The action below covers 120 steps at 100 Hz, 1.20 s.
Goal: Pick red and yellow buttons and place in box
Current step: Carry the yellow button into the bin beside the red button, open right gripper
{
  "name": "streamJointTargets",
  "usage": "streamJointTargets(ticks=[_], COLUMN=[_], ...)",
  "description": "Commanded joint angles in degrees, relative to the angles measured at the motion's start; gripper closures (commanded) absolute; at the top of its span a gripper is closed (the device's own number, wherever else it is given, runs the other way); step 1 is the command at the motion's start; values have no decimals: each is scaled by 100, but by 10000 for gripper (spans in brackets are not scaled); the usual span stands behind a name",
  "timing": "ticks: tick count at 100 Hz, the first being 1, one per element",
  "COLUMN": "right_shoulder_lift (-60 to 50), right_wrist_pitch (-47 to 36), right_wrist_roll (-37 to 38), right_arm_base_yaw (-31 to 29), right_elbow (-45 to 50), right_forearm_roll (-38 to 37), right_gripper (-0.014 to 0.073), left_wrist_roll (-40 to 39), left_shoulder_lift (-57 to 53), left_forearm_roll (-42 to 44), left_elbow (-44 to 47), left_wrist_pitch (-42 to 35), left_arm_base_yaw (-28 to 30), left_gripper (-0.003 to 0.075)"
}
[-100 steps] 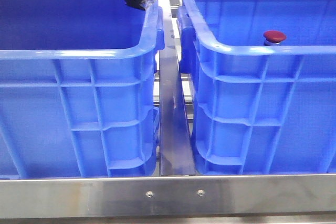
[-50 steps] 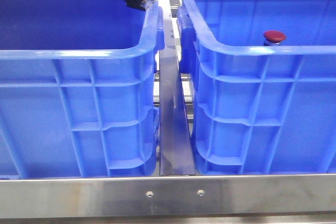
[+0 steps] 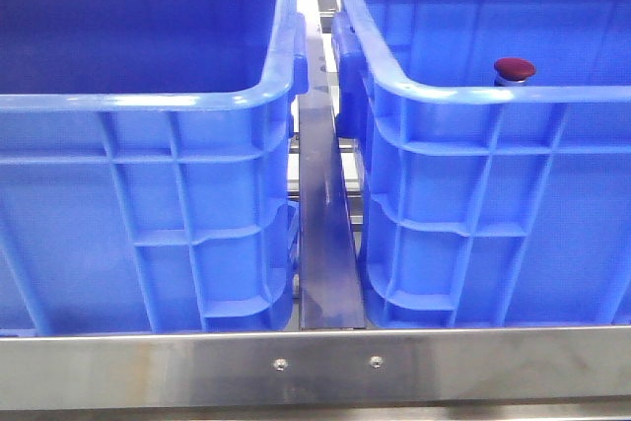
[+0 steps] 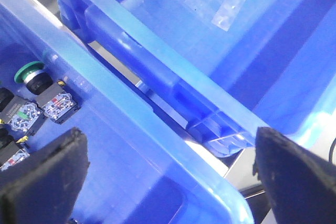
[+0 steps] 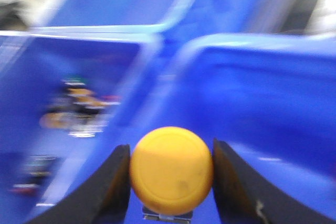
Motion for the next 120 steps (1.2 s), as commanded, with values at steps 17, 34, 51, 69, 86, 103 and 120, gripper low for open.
streamJointTargets(ticks=[17, 34, 51, 69, 86, 103, 120], right_shoulder_lift=[-249, -199, 164, 753, 1277, 1651, 1767], right_wrist_pitch=[-1746, -2891, -3342, -3964, -3972, -3920, -3938], right_wrist_roll=[-145, -145, -145, -166, -173, -184, -184], right_arm_base_yaw=[-106, -106, -106, -106, -106, -106, -106], right_elbow=[-22, 204, 203, 203, -44, -368, -401], right_forearm_roll=[-957, -962, -962, -962, -962, -962, -962], right_gripper=[316, 316, 316, 316, 316, 316, 316], left_wrist_roll=[-9, -9, -9, -9, -9, -9, -9], left_shoulder_lift=[-204, -204, -204, -204, -194, -194, -194], left_forearm_roll=[-35, -35, -35, -35, -45, -57, -57], left_elbow=[-205, -205, -205, -205, -205, -205, -205], left_wrist_pitch=[-240, -137, -137, -126, -126, -50, -2], left_arm_base_yaw=[19, 19, 19, 19, 19, 19, 19], left_gripper=[120, 120, 120, 120, 120, 120, 120])
